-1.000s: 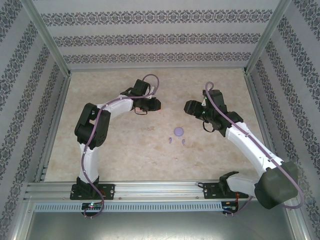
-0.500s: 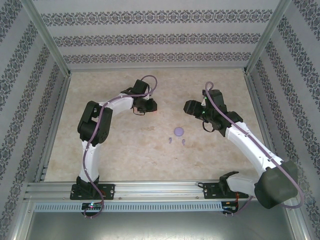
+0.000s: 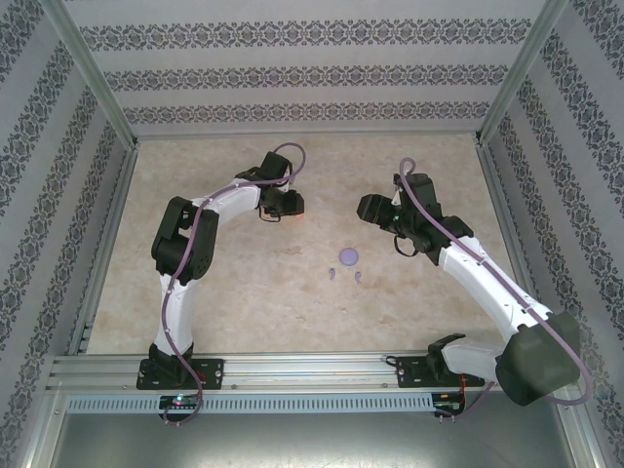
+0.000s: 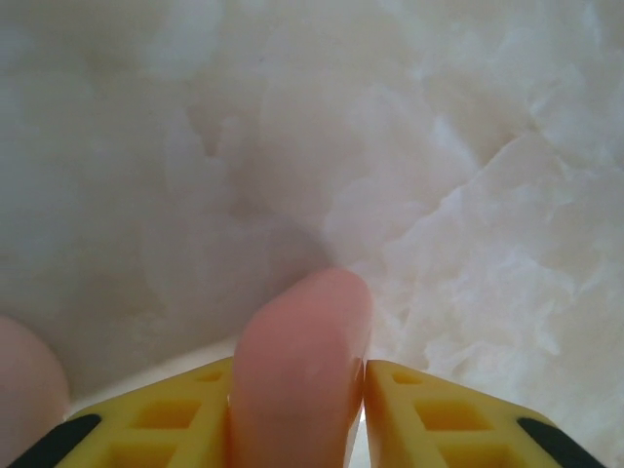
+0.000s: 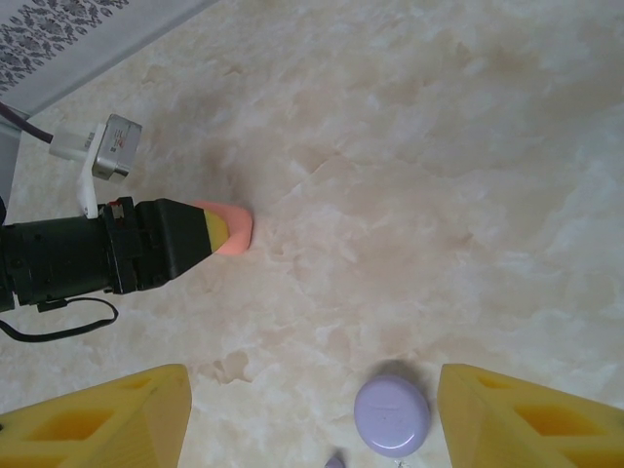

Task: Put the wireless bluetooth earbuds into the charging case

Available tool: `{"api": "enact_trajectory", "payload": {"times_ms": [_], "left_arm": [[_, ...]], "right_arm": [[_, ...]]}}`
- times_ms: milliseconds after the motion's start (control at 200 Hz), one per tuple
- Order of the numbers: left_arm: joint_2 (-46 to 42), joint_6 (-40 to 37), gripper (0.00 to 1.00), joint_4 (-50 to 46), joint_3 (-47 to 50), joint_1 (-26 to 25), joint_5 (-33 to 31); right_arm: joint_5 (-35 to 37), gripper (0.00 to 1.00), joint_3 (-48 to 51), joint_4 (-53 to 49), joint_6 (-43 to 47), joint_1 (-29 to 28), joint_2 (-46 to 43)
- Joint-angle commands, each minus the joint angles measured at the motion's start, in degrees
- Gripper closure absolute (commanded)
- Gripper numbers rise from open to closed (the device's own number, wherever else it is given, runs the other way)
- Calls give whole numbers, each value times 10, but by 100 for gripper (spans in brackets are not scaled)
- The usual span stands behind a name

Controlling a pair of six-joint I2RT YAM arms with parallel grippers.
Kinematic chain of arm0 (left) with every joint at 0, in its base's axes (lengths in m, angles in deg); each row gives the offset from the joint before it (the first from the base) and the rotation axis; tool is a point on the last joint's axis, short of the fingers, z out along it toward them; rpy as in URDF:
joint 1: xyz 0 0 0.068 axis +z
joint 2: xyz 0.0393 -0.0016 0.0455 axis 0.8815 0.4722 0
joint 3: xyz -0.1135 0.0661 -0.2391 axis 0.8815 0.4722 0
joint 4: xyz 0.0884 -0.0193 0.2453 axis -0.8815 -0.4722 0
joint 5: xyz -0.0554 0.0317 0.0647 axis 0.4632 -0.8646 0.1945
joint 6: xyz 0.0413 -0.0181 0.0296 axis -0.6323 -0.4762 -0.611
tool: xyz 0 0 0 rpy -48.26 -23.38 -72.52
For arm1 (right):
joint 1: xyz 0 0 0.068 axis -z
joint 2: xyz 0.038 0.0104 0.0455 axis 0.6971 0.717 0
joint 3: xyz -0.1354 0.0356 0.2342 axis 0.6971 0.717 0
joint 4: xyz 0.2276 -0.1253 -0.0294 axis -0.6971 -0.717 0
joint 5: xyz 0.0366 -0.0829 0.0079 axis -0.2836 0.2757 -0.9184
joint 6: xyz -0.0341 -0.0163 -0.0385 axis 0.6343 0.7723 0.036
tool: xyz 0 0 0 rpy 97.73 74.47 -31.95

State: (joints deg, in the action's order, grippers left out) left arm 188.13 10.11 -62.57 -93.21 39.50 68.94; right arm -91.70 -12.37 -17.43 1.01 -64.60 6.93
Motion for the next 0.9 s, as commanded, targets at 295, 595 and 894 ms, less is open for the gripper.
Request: {"api": "enact_trajectory", "payload": {"times_ms": [295, 595, 894], "left_arm": [[2, -15, 61, -54, -29, 3, -52], [-13, -26, 58, -78, -29, 2, -60], [-15, -52, 57, -121, -53, -17, -101]], "right_arm": [[-6, 32, -15, 7, 3, -4, 0], [-5, 32, -15, 7, 3, -5, 1], [-3, 31, -18, 4, 4, -7, -2]]}}
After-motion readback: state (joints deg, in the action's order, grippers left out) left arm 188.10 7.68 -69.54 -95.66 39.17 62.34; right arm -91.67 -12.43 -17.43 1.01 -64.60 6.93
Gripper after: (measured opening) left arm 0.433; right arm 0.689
